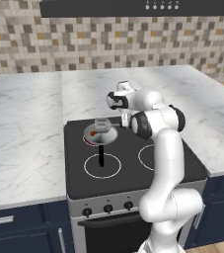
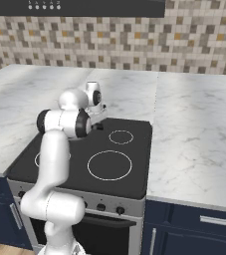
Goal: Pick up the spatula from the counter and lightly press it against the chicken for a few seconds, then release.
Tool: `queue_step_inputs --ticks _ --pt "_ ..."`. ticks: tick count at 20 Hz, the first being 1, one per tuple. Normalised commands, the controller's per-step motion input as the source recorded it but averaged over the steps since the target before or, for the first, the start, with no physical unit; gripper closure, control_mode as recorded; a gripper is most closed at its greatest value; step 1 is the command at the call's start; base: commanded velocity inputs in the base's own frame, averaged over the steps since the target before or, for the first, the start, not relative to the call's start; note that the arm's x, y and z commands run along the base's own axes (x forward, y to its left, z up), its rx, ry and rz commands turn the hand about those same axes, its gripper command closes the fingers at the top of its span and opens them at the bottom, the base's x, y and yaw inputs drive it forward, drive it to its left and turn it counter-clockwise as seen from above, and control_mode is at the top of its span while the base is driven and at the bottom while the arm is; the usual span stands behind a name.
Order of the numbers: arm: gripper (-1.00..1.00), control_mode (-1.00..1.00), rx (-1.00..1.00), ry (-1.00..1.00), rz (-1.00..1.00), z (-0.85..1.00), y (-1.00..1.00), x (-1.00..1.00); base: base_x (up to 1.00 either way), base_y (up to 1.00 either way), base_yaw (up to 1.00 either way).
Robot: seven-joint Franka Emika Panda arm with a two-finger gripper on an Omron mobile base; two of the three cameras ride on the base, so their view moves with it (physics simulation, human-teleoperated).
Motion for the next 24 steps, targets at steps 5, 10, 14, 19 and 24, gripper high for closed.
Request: queue_step_inputs --ticks 5,10,14,19,24 --pt "1.0 -1.0 0.0 0.21 0.0 -0.2 0.0 0.0 0.0 0.0 0.0" --pt "1.0 -1.0 0.0 0.24 0.0 -0.12 0.0 0.03 0.0 0.0 0.0" --pt "1.0 -1.0 0.0 0.13 0.0 0.0 0.04 0.04 0.0 0.0 0.0" --pt "1.0 -1.0 0.0 0.07 0.0 0.0 0.05 0.0 0.0 0.0 0.0" --pt "1.0 -1.0 0.0 0.01 0.0 0.0 0.11 0.0 0.0 0.0 0.0"
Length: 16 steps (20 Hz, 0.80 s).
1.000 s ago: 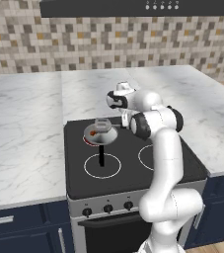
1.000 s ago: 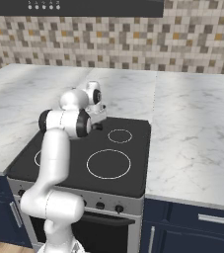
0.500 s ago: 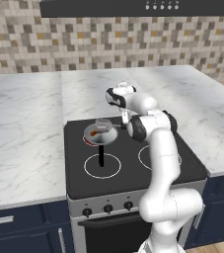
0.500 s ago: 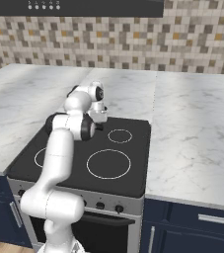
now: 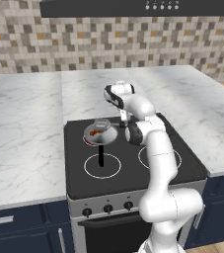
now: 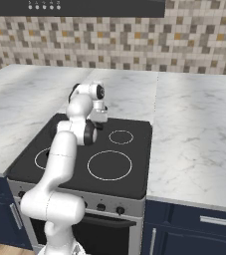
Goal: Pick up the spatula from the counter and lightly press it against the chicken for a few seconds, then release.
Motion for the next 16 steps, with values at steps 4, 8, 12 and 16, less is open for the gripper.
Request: queue_step_inputs --ticks 4,8,12,16 --pt "1.0 -1.0 0.0 0.0 0.0 0.0 0.13 0.0 0.0 0.0 0.0" --pt "1.0 -1.0 -0.01 0.0 0.0 0.0 0.09 0.0 0.0 0.0 0.0" --pt "1.0 -1.0 -0.01 0.0 0.0 -0.05 0.0 -0.01 0.0 0.0 0.0" --pt "1.0 -1.0 -0.01 0.0 0.0 -0.07 0.0 -0.1 0.0 0.0 0.0"
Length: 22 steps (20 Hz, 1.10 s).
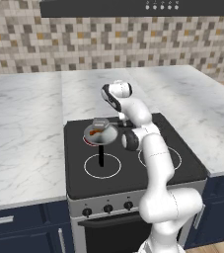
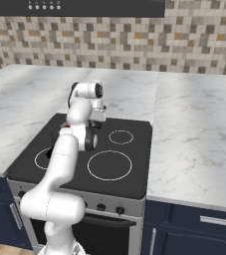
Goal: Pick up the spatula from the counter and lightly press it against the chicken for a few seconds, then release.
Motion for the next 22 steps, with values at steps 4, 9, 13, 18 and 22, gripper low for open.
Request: queue_step_inputs --ticks 4,9,13,18,22 --pt "1.0 -1.0 -0.01 0.0 0.0 -0.08 0.0 -0.06 0.0 0.0 0.0" --pt "1.0 -1.0 -0.01 0.0 0.0 -0.07 0.0 -0.03 0.0 0.0 0.0" --pt "1.0 -1.0 0.0 0.0 0.0 -0.05 0.0 -0.02 0.0 0.0 0.0" --pt "1.0 -1.0 0.0 0.0 0.0 -0.04 0.0 -0.03 0.0 0.0 0.0" --pt "1.0 -1.0 0.0 0.0 0.0 -0.01 0.0 -0.1 0.0 0.0 0.0"
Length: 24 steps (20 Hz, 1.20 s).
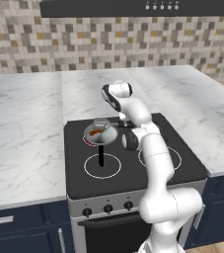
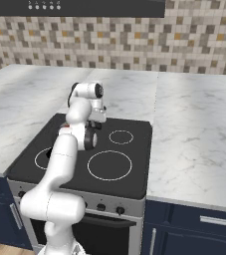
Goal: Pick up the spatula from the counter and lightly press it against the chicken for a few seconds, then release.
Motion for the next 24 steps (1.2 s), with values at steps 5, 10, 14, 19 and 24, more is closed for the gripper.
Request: queue_step_inputs --ticks 5,10,14,19,24 --pt "1.0 -1.0 0.0 -0.04 0.0 0.22 -0.01 -0.28 0.0 0.0 0.0" --pt "1.0 -1.0 0.04 -0.12 0.0 0.67 -0.04 -0.36 0.0 0.0 0.0" --pt "1.0 -1.0 0.05 -0.15 0.0 0.71 -0.06 -0.41 0.0 0.0 0.0" --pt "1.0 -1.0 0.0 -0.27 0.0 0.22 0.0 -0.52 0.0 0.0 0.0" --pt "1.0 -1.0 0.01 -0.37 0.0 0.0 0.0 -0.56 0.0 0.0 0.0"
